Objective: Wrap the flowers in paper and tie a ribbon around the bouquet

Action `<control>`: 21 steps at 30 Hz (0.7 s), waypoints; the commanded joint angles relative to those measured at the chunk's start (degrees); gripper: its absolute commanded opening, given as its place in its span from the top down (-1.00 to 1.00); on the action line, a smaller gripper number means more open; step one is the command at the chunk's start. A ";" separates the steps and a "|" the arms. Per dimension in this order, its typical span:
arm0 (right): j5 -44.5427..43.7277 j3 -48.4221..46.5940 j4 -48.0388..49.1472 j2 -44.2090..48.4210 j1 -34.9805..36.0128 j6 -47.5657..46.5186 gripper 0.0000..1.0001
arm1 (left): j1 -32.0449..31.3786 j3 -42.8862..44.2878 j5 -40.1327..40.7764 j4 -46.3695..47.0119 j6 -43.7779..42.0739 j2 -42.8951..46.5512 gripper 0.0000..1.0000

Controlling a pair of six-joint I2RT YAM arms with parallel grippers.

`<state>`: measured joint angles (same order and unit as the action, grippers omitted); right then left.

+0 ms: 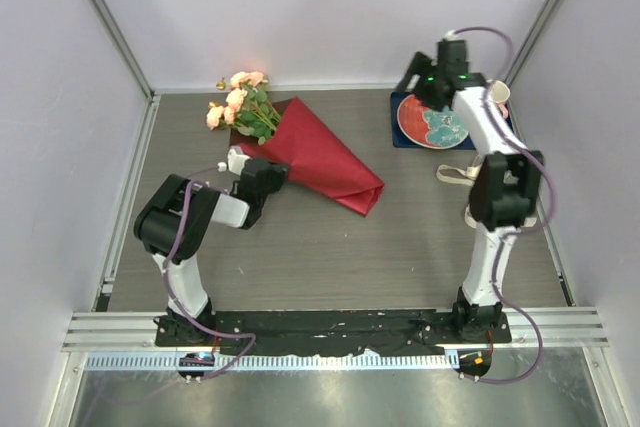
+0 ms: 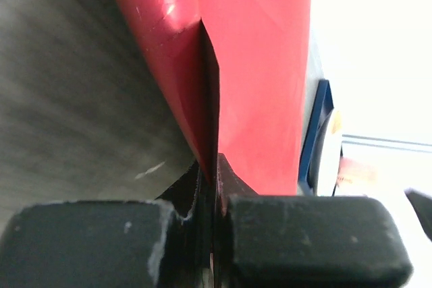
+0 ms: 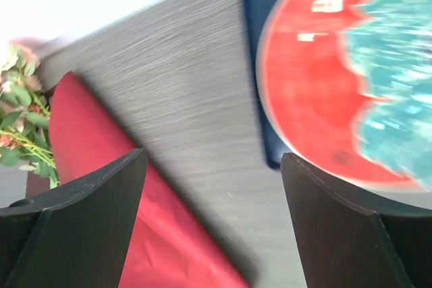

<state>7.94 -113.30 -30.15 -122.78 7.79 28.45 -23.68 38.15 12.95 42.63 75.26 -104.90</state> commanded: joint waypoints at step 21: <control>-14.35 47.73 11.35 28.66 -13.33 -6.92 -0.58 | -0.84 -5.02 -23.66 -31.05 -11.36 29.90 -0.47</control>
<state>-6.26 -64.90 -23.97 -94.08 -6.24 23.46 -24.27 32.67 1.39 27.77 68.49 -83.88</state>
